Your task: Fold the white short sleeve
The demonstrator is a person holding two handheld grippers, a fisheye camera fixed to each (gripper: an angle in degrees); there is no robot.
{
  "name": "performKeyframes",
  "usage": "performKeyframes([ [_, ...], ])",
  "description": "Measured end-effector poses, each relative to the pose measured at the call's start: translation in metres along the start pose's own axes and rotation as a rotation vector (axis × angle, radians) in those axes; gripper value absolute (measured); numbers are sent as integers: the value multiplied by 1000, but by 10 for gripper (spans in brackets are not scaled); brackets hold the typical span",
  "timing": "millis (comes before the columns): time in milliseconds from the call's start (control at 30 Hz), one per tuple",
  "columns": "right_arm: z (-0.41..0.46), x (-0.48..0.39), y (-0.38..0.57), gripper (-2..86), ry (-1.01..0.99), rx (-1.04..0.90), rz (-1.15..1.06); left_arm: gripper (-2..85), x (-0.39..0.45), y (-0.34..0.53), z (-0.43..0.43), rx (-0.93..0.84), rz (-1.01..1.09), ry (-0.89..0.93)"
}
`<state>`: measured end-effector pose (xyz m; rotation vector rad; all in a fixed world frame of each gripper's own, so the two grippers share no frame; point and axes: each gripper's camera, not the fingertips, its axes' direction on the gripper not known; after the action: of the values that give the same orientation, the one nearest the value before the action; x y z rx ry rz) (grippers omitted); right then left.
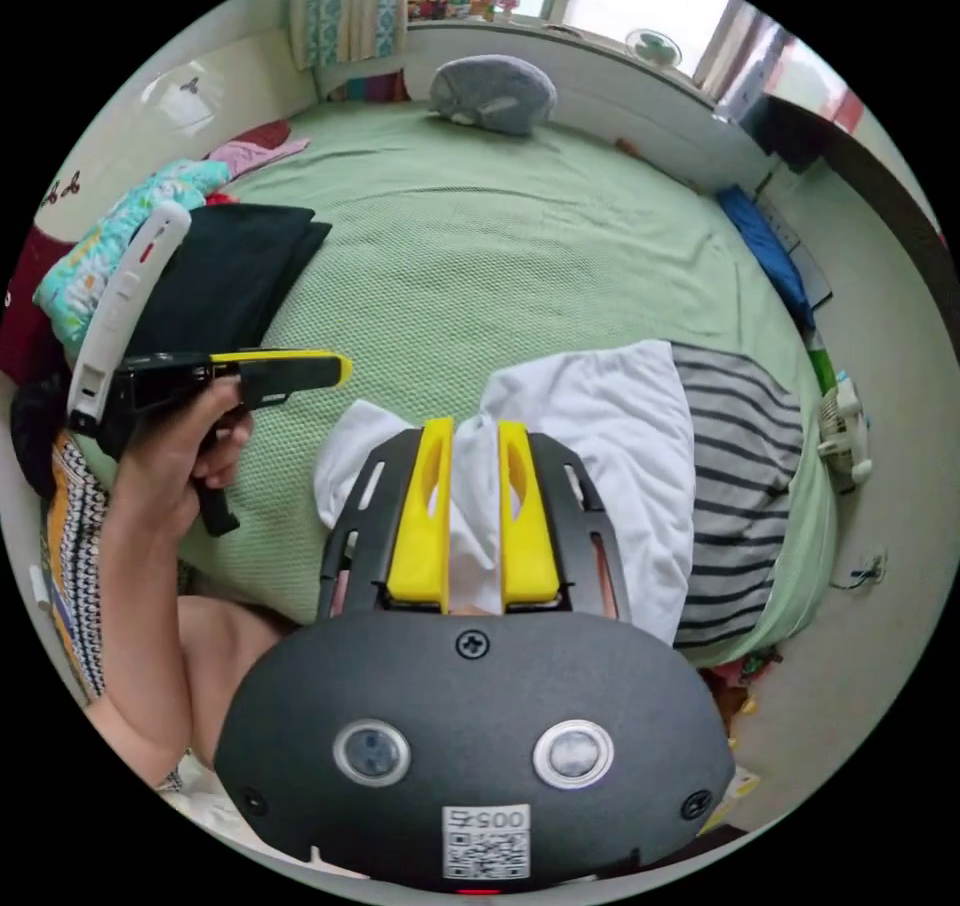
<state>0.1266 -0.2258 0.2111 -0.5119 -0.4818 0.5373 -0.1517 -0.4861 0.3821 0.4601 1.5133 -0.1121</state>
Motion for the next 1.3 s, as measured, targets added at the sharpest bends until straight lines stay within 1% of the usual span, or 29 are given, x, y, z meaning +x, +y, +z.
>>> performKeyframes([
  [67,6,-21,-8,83,68,15,-60,-1,7,-4,9,-35,23,-24],
  [133,14,-32,-13,90,55,-13,-84,7,13,-6,16,-61,51,-17],
  [200,25,-36,-16,92,35,-49,-76,28,19,-7,24,-94,86,14],
  [267,40,-38,-18,87,58,-111,-61,64,27,-8,31,-120,123,35],
  [367,48,-35,-17,76,102,-148,-48,80,36,-9,37,-127,154,-13],
  [533,65,-21,-15,50,119,-222,5,81,46,-12,49,-147,165,-39],
  [600,70,-17,-14,41,101,-237,8,69,49,-13,53,-168,168,-51],
  [633,72,-15,-14,36,99,-245,10,49,52,-13,53,-175,169,-73],
  [767,66,-7,-11,20,85,-224,24,14,63,-13,54,-200,206,-101],
  [900,55,4,-5,9,75,-183,56,7,68,-11,52,-196,220,-99],
  [1167,9,33,29,-11,166,-38,145,4,66,-4,25,-89,186,-41],
  [1300,9,61,38,-16,196,-67,218,2,60,-1,20,-95,161,-35],
])
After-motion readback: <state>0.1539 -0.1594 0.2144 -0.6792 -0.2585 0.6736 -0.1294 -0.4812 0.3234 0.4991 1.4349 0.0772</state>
